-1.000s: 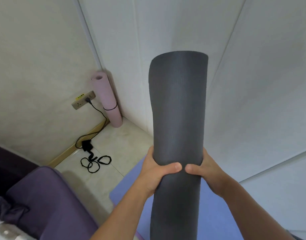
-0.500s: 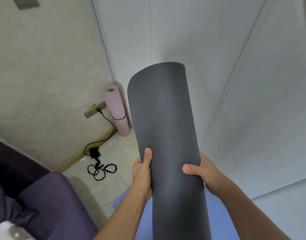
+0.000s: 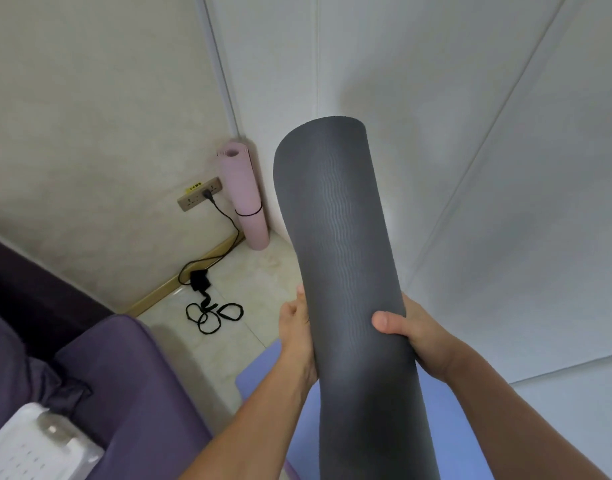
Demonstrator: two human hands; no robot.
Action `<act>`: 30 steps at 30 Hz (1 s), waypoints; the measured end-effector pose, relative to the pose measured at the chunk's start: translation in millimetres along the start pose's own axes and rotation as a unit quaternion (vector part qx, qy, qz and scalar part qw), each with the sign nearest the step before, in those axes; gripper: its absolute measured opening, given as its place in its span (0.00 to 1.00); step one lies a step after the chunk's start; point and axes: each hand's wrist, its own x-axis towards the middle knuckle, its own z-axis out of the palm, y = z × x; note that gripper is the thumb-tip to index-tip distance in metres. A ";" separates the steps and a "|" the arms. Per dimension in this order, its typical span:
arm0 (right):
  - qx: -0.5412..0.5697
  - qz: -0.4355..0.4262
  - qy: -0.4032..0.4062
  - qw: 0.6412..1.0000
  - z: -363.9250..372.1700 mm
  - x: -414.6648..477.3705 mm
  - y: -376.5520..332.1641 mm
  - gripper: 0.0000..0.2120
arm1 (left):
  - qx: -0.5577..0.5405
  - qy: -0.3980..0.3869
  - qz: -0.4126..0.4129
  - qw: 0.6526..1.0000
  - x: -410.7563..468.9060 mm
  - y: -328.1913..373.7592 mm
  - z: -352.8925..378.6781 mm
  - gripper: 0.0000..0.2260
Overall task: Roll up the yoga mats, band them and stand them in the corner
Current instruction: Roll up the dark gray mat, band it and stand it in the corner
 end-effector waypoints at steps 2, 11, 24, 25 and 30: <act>-0.038 0.010 -0.002 0.999 1.1 5.8 -0.7 0.50 | 0.003 0.009 0.005 1.000 7.8 -7.6 -6.0 0.12; -0.137 0.001 0.020 0.990 5.8 31.2 -3.7 0.37 | 0.046 -0.142 0.027 0.988 -22.7 1.1 -7.9 0.31; -0.036 0.103 -0.097 0.989 -26.5 21.3 9.4 0.56 | -0.023 -0.197 0.035 0.979 -15.5 -17.0 -7.6 0.39; -0.030 0.110 -0.105 0.988 -30.1 20.2 10.4 0.58 | -0.020 -0.205 0.034 0.978 -15.5 -18.1 -6.0 0.41; -0.001 0.128 -0.142 0.982 -36.7 22.5 14.2 0.58 | -0.027 -0.259 0.026 0.965 -11.5 -22.5 -4.9 0.45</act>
